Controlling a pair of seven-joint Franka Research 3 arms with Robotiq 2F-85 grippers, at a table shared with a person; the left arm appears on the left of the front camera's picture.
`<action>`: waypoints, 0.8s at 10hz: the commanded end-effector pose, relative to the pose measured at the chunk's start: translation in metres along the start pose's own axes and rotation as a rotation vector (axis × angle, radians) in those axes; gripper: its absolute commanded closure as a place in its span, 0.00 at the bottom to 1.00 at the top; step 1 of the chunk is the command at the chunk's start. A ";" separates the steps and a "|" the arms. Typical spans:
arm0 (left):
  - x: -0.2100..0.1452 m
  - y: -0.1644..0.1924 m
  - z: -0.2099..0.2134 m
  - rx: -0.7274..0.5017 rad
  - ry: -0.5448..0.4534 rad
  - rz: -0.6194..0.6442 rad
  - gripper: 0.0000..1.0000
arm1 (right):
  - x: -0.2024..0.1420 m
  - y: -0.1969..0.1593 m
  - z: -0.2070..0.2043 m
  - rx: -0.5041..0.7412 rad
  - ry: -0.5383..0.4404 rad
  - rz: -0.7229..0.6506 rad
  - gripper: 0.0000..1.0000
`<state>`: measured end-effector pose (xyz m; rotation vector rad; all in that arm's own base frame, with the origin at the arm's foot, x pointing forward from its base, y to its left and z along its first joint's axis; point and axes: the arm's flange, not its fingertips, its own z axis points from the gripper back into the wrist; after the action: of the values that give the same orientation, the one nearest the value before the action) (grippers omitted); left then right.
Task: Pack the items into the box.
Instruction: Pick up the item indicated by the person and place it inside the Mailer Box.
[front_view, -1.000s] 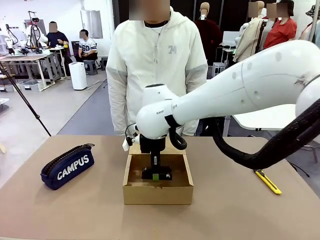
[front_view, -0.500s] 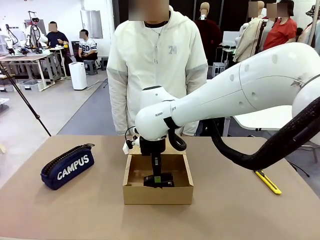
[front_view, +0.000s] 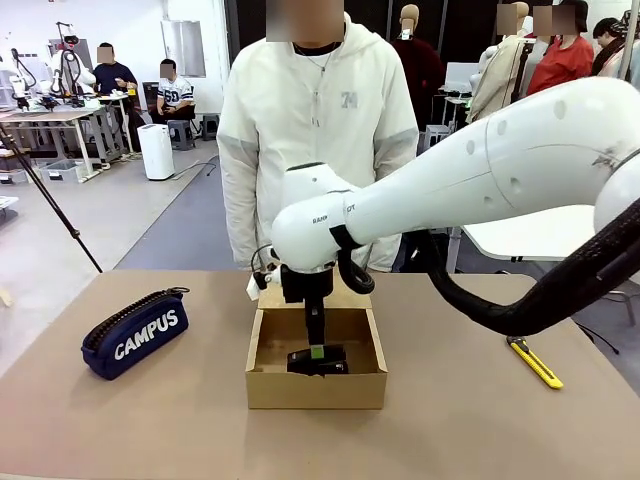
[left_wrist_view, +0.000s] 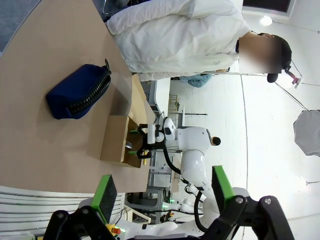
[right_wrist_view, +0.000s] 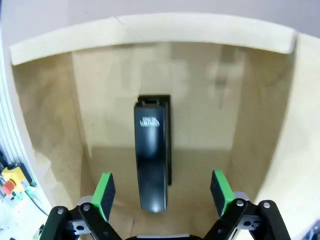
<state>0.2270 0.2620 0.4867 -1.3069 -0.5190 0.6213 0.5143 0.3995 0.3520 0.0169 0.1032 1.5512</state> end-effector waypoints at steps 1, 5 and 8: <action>-0.001 -0.001 0.002 -0.012 0.002 -0.015 0.00 | -0.037 0.009 0.055 -0.006 -0.056 -0.071 0.00; -0.001 -0.001 0.002 -0.012 0.002 -0.015 0.00 | -0.215 0.093 0.184 0.224 -0.251 -0.512 0.00; -0.001 -0.001 0.002 -0.012 0.002 -0.015 0.00 | -0.378 0.173 0.202 0.352 -0.709 -0.679 0.00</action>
<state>0.2268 0.2625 0.4867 -1.3064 -0.5194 0.6226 0.3687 0.0729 0.6078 0.6204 -0.0436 0.8440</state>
